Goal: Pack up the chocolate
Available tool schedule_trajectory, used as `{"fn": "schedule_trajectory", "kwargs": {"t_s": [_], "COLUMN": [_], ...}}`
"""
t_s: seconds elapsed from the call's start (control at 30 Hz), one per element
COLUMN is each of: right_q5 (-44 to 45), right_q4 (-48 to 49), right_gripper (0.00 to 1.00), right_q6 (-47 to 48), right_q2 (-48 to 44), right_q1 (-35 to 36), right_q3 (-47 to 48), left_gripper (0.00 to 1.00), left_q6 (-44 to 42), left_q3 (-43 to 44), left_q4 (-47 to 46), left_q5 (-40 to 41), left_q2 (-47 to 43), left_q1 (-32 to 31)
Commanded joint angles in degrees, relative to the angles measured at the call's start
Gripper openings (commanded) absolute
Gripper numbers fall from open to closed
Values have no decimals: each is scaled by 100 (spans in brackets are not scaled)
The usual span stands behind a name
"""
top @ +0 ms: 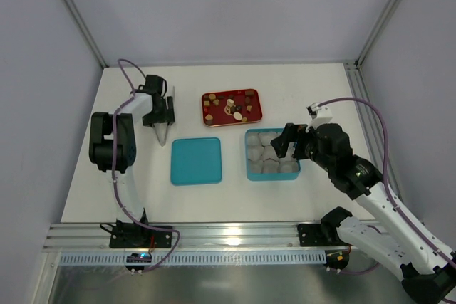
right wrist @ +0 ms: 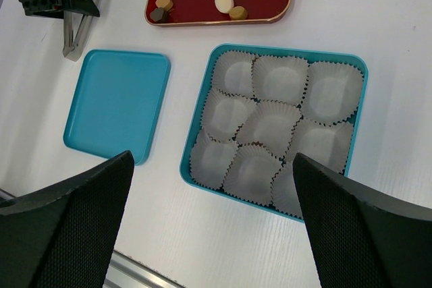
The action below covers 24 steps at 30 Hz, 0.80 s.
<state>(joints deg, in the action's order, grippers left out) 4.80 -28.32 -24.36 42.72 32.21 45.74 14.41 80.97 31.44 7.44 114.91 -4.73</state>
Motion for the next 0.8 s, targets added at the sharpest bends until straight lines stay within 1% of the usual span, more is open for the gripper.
{"fn": "schedule_trajectory", "kwargs": {"t_s": [0.0, 0.13, 0.27, 0.3, 0.37, 0.5, 0.77], "right_q5": [48, 39, 21, 13, 12, 39, 39], "right_q4": [151, 177, 177, 177, 186, 186, 177], "right_gripper": [100, 100, 100, 100, 100, 100, 100], "right_q6": [-86, -113, -157, -166, -174, -183, -210], "right_q2": [-71, -62, -45, -53, -53, -44, 52], "right_q1": [31, 31, 31, 31, 23, 31, 31], "right_q3": [-38, -91, -109, -109, -100, -82, -12], "left_gripper": [73, 68, 55, 49, 45, 43, 43], "left_q6": [-9, 44, 70, 70, 70, 53, 307], "left_q3": [-108, -187, -187, -161, -12, 252, 587], "left_q4": [-165, -191, -174, -121, -33, 230, 924], "left_q5": [82, 56, 47, 55, 126, 292, 451], "left_q2": [102, 101, 23, -12, -144, -451, -1155], "left_q1": [34, 34, 34, 34, 34, 34, -1]}}
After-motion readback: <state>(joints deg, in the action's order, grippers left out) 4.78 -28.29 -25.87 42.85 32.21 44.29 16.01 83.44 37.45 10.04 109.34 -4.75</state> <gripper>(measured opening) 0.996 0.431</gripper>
